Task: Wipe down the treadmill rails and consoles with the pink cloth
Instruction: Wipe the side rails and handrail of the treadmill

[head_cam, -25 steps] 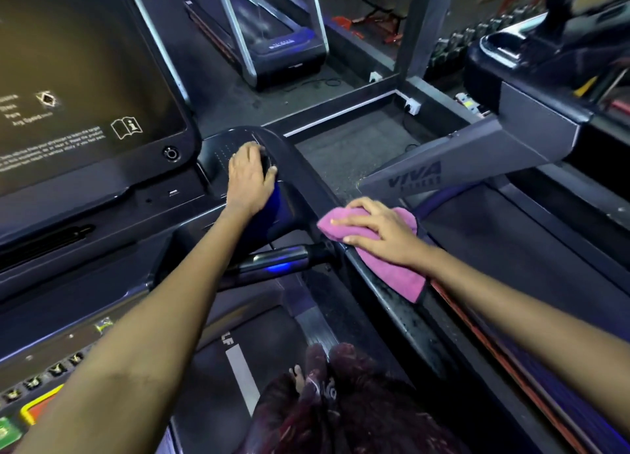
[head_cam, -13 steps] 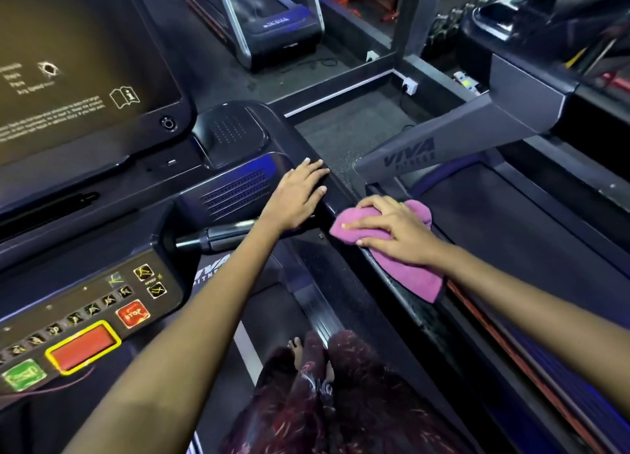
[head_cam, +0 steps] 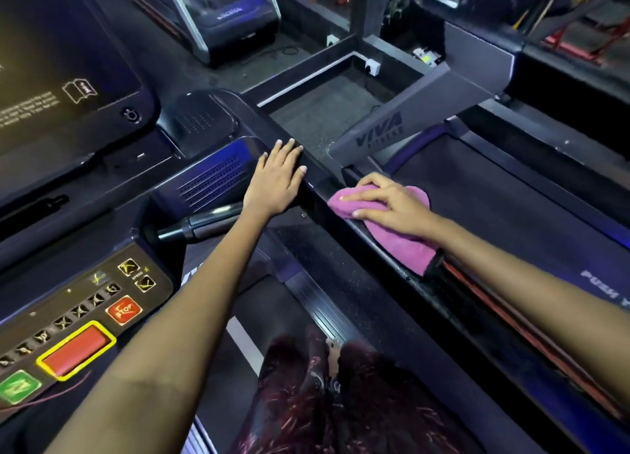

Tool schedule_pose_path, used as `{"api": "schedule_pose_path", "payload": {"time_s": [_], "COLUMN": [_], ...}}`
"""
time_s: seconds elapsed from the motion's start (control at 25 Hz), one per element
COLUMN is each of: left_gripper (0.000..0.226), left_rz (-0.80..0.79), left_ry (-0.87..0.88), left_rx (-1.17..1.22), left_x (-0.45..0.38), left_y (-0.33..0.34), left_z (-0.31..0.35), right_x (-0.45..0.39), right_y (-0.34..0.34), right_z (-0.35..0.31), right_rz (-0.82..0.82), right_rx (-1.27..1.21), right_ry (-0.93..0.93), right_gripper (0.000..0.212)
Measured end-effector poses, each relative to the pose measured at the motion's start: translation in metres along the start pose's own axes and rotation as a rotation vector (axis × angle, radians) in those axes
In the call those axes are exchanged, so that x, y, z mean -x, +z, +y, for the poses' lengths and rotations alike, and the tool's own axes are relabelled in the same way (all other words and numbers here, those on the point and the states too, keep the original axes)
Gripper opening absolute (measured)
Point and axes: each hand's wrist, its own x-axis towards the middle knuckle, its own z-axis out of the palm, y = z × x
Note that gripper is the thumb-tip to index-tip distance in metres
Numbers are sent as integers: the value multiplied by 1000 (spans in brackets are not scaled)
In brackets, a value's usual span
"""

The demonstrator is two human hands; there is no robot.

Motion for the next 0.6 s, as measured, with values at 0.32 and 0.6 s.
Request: {"api": "schedule_pose_path", "payload": {"time_s": [0.32,0.6], "left_gripper": [47,46], "left_rz": [-17,14], "left_ry": [213,239], "left_rx": [-33,-30], "left_x": [6,7], "left_y": [-5,-2], "left_z": [-4,-5], "right_x": [7,-1], "right_y": [15,20], "right_z": [-35,-45], "right_rz": [74,212], "right_rx": [447,444], "right_ry": [-17,379], "right_gripper": [33,36]}}
